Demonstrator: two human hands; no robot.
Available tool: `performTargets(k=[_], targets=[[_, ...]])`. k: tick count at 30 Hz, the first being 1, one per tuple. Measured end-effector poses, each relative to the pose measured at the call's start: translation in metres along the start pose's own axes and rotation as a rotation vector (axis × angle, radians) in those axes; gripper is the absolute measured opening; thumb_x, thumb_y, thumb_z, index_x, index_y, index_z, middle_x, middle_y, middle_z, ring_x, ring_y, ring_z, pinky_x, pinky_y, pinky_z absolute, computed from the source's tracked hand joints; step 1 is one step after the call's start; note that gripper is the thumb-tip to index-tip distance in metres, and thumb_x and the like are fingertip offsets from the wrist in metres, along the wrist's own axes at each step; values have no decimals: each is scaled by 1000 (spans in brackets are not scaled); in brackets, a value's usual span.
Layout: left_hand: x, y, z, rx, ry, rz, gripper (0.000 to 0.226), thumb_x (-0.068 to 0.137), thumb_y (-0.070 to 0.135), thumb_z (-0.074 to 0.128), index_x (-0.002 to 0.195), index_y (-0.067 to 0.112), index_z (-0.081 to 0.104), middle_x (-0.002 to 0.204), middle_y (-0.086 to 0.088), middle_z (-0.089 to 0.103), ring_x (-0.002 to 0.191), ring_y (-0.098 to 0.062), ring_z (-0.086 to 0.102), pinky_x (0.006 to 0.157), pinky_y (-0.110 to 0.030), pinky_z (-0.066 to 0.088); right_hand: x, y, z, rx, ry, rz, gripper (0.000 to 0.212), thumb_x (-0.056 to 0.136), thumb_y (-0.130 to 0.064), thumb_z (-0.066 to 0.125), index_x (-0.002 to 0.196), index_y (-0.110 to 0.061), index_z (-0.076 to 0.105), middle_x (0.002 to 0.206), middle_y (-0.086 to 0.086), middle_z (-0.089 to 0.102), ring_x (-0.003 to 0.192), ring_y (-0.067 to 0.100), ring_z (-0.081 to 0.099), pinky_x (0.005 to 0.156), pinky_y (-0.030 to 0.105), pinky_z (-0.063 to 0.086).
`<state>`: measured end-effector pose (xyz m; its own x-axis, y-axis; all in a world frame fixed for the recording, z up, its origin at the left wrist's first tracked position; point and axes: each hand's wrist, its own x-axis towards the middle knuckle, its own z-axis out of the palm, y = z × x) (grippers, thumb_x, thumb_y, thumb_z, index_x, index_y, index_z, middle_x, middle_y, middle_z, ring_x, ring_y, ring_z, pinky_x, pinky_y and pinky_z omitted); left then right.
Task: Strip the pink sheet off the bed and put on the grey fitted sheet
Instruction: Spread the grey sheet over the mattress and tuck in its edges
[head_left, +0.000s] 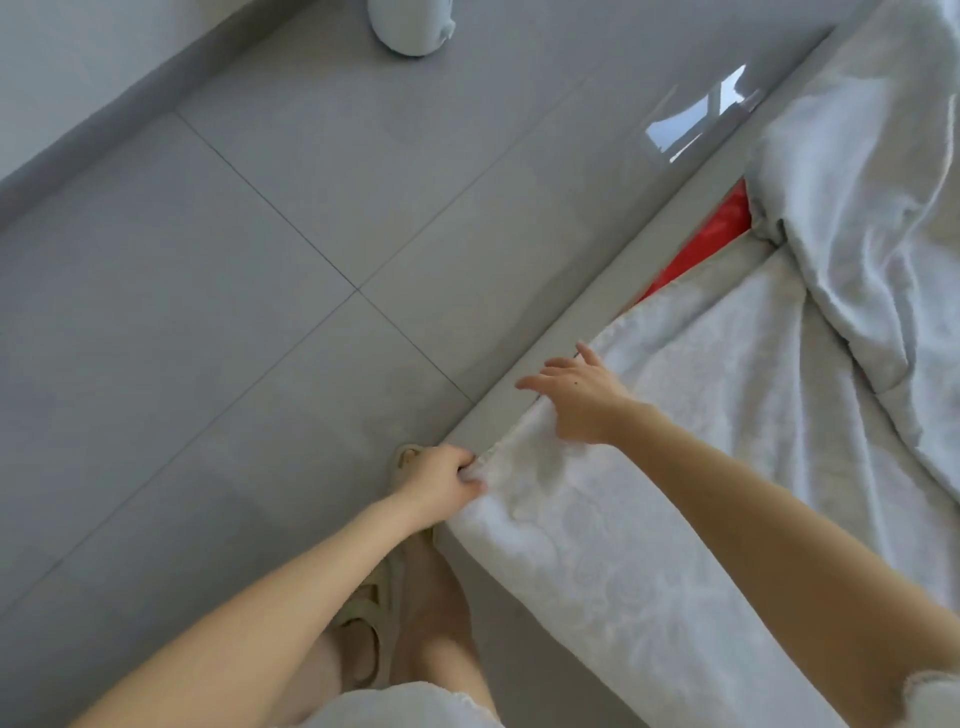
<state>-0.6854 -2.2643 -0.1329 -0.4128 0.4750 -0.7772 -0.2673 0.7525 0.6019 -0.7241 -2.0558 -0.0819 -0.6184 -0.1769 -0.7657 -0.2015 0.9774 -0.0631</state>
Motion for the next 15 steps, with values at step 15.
performTargets(k=[15], targets=[[-47, -4, -80, -320, 30, 287, 49, 85, 27, 65, 55, 15, 29, 53, 7, 25, 52, -8, 25, 54, -28, 18, -7, 93, -81, -12, 419, 221, 17, 79, -5, 55, 89, -6, 70, 85, 12, 70, 87, 35, 64, 89, 43, 40]])
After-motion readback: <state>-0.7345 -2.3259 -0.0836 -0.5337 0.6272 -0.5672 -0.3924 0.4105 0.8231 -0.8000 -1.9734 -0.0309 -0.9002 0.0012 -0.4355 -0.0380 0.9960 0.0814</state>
